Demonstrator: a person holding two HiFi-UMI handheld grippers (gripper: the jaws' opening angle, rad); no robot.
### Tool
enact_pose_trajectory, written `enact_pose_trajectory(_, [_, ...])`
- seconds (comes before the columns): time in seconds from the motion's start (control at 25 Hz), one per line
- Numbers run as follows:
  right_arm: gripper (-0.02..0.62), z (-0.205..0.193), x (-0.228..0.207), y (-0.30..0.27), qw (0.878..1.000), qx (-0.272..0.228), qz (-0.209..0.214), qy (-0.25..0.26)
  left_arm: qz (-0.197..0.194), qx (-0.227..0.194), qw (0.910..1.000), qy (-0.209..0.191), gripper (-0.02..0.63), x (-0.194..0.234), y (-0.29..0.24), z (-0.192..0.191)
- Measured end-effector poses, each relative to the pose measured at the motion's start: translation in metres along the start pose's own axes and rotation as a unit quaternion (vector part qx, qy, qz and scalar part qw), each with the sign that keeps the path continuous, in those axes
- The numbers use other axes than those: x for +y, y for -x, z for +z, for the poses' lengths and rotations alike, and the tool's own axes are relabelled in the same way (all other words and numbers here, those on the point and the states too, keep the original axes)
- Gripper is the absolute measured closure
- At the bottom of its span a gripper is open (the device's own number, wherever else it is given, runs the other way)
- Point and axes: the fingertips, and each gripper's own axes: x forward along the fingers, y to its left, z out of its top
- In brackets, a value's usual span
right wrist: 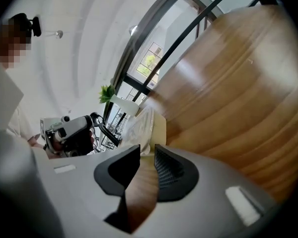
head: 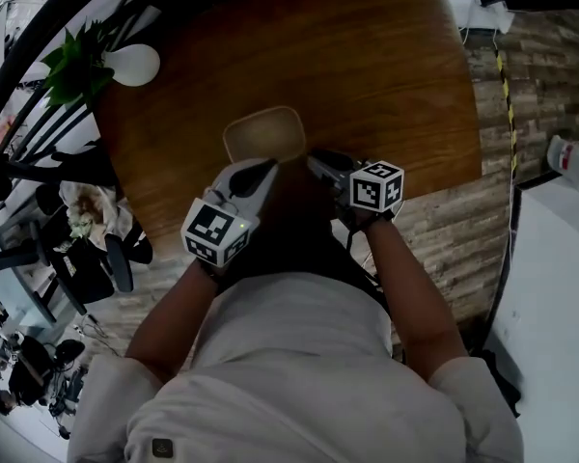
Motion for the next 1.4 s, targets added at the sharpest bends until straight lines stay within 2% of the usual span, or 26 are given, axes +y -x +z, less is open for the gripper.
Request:
enact_pose_trajectory(1.04, [0.578,0.000,0.000,-0.010,1.000,-0.003,0.012,-0.011,0.004,0.008,1.0000,0.004,0.603,0.007,0.000,-0.011])
enact_pose_trajectory(1.4, [0.586,0.004,0.026,-0.005,0.999,-0.006,0.037,0.010,0.010,-0.002,0.9999,0.003,0.603,-0.006,0.001,-0.009])
